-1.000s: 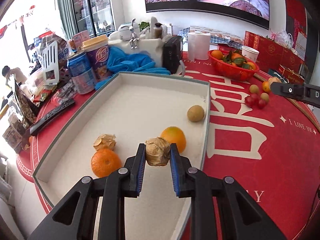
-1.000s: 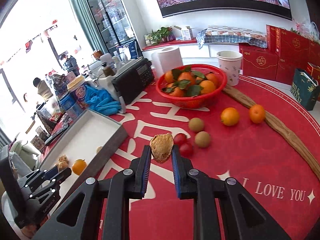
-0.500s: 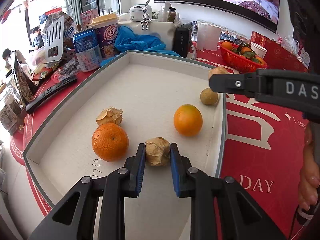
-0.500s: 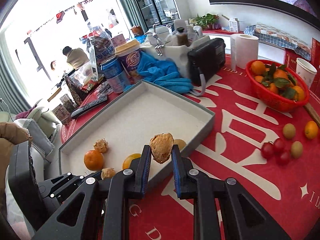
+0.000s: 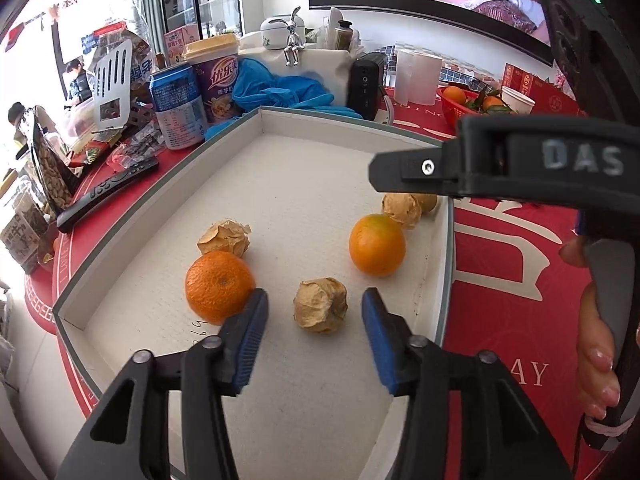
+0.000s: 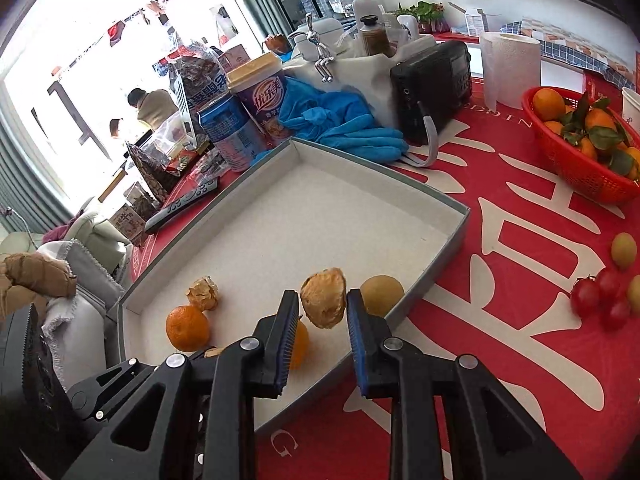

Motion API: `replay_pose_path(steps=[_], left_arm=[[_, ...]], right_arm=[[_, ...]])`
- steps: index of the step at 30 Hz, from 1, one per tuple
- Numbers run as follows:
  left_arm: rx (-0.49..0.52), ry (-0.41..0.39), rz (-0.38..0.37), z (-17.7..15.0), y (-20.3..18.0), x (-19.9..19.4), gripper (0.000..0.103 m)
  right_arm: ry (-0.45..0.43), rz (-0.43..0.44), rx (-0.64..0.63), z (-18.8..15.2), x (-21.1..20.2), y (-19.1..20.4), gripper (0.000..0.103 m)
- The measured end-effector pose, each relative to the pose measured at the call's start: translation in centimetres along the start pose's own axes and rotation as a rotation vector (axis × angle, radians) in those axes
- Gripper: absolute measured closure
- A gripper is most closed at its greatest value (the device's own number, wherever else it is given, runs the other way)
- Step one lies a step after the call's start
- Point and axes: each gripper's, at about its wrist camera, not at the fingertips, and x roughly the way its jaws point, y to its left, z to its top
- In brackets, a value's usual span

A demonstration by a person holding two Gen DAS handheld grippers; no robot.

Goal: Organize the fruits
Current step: 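Open both tools to drop the husk fruits into the white tray, then move both open tools back toward the fruits on the tablecloth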

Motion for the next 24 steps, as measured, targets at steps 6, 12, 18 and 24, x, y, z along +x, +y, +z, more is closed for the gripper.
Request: replay_pose_path(steps=[6, 12, 18, 24], left_arm=[[0.000, -0.009, 0.038, 0.2, 0.3, -0.4, 0.021], [0.007, -0.019, 0.042, 1.1, 0.4, -1.4, 0.021], [0.066, -0.037, -0.020, 3.0, -2.3, -3.0, 0.021], [0.190, -0.037, -0.134, 5.2, -8.2, -3.2, 0.021]], right_arm=[[-0.080, -0.047, -0.064, 0.5, -2.3, 1.8, 0.000], [-0.128, -0.121, 0.033, 1.5, -4.6, -0.4, 0.000], [-0.181, -0.271, 0.182, 1.9, -8.3, -5.4, 0.000], [-0.212, -0.397, 0.435, 0.4, -12.8, -13.2, 0.000]])
